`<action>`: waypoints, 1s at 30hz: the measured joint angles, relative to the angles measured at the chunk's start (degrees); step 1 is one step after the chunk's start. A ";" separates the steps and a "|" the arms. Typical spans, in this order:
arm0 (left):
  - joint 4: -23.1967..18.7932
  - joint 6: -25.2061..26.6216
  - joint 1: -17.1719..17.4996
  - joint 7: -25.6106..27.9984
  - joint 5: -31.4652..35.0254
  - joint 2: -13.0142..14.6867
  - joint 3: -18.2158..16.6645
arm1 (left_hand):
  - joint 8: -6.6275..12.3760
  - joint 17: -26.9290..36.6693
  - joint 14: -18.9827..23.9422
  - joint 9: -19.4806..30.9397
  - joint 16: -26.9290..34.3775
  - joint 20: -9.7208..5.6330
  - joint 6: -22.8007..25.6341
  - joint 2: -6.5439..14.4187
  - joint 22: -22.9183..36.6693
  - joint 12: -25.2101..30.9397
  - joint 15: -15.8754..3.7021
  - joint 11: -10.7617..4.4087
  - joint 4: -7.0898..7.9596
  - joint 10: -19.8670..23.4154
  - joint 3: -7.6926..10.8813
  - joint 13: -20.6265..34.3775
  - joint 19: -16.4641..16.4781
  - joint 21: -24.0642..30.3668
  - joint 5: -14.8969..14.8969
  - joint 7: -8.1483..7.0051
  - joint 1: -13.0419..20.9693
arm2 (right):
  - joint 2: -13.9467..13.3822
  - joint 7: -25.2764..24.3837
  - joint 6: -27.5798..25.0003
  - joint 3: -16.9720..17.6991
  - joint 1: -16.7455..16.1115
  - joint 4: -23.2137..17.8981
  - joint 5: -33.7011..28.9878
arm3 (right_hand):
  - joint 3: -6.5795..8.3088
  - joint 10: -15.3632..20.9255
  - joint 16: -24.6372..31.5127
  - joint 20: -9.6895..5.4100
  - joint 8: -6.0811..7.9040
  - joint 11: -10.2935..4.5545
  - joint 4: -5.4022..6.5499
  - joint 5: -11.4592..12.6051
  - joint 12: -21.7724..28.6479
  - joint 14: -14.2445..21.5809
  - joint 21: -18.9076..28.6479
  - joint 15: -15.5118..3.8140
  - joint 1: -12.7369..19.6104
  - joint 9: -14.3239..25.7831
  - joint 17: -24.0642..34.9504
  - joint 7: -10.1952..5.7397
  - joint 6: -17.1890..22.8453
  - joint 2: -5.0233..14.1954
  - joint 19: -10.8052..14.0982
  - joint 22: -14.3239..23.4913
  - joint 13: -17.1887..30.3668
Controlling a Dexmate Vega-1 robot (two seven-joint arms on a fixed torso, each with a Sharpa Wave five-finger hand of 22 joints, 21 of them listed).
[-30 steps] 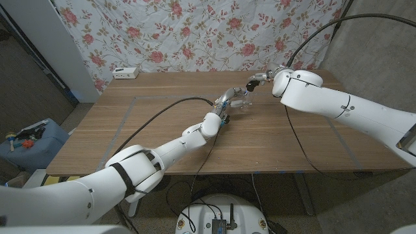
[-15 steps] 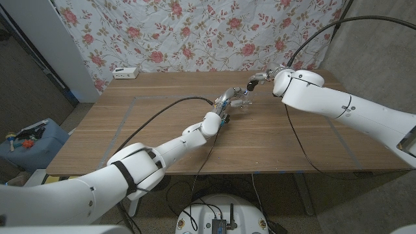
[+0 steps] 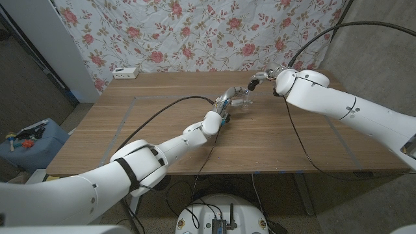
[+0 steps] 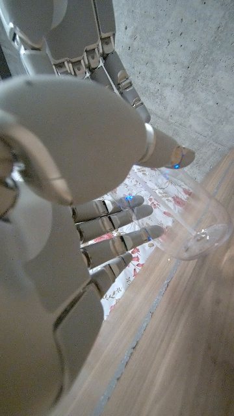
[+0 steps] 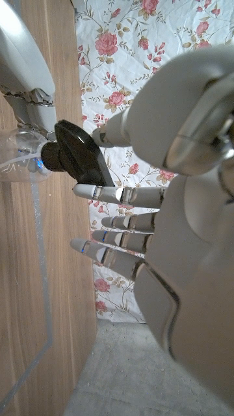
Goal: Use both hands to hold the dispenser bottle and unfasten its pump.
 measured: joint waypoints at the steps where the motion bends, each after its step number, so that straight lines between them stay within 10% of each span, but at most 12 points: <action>1: 0.44 -0.15 -0.18 0.01 -0.05 -0.22 0.07 | -0.01 0.00 0.00 0.00 0.00 0.00 0.00 0.00 0.00 0.00 0.00 0.00 0.00 0.00 0.00 0.00 0.00 0.00 0.00 0.00 0.00 | -0.05 0.11 0.27 0.23 -0.16 -0.02 0.01 | 0.16 0.00 0.00 0.00 0.00 0.00 -0.16 0.00 0.00 0.00 0.00 0.00 0.24 -0.04 0.00 -0.09 -0.09 0.04 0.00 0.00 0.00; 30: -0.29 -0.05 0.34 0.42 -0.42 -0.35 0.38 | 0.26 0.20 0.00 0.04 -0.22 0.01 0.00 0.00 0.00 -0.49 0.00 0.19 0.00 0.20 0.00 0.00 -0.01 0.00 0.23 0.00 0.00 | -1.23 2.07 5.39 6.25 -5.60 -1.91 -0.27 | 2.84 -0.21 0.01 -0.61 -0.80 -1.86 -1.56 0.00 -0.23 0.00 -0.23 -1.23 6.04 -1.30 0.00 -2.08 -1.24 1.00 -0.63 0.00 0.00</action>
